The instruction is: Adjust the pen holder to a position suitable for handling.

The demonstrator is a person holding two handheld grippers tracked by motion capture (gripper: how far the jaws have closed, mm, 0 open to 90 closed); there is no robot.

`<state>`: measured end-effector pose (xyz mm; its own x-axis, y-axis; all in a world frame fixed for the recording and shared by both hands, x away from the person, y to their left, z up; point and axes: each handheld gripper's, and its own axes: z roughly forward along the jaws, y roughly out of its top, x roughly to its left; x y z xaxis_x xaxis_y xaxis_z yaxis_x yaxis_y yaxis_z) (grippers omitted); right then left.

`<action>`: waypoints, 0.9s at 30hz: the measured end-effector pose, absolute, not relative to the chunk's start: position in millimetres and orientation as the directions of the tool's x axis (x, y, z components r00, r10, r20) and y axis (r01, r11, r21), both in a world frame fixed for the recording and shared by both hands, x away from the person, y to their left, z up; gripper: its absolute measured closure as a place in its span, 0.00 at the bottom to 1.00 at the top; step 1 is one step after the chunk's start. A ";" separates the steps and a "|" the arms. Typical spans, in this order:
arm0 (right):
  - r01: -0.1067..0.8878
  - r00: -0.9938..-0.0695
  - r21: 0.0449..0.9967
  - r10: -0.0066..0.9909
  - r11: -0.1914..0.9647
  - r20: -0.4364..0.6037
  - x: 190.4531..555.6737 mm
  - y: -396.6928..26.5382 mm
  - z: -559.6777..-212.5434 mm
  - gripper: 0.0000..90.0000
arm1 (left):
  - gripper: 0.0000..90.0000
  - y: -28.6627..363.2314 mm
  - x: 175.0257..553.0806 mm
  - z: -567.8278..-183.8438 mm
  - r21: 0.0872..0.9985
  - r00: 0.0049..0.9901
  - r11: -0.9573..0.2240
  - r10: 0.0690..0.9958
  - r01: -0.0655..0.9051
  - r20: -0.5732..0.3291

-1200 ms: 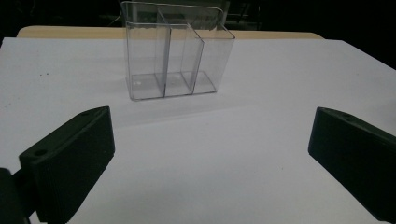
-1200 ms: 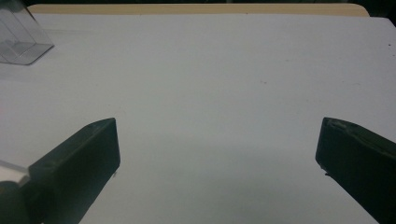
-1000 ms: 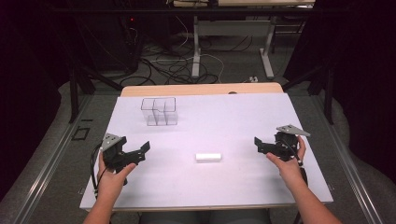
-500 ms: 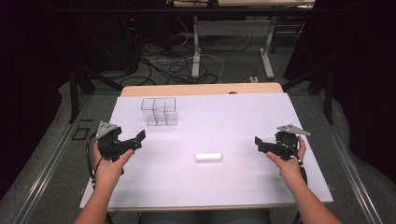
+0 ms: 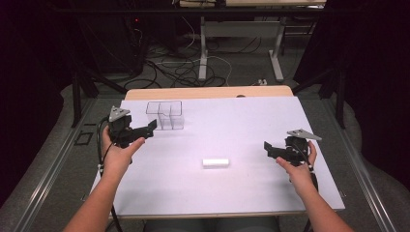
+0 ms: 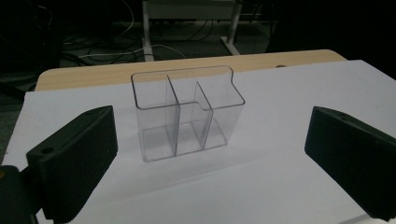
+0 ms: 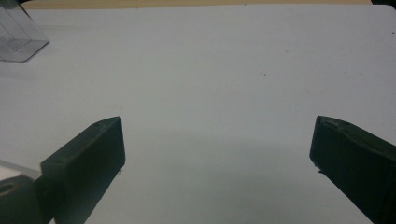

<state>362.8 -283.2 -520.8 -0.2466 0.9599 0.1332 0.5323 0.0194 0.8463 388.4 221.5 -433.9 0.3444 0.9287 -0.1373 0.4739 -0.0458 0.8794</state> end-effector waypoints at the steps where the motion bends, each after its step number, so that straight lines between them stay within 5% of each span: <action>1: 0.537 -0.238 0.843 0.961 0.011 0.139 362.4 -283.1 -520.8 0.03 | 0.03 220.3 391.6 -431.9 0.876 0.343 -0.042 0.928 0.480 -0.143; 9: 0.543 -0.237 0.840 0.960 0.005 0.148 362.9 -283.4 -521.4 0.04 | 0.12 214.9 414.7 -421.9 0.868 0.319 -0.002 0.931 0.496 -0.179; 27: 0.556 -0.229 0.831 0.960 -0.006 0.160 364.3 -283.4 -523.4 0.05 | 0.31 220.8 467.2 -415.2 0.846 0.221 -0.027 0.969 0.532 -0.109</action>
<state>364.3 -283.4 -523.4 -0.2294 0.9600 0.1604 0.5561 -0.0060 0.8311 467.2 220.8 -415.2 0.2215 0.9691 -0.1088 0.5324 -0.0267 0.8461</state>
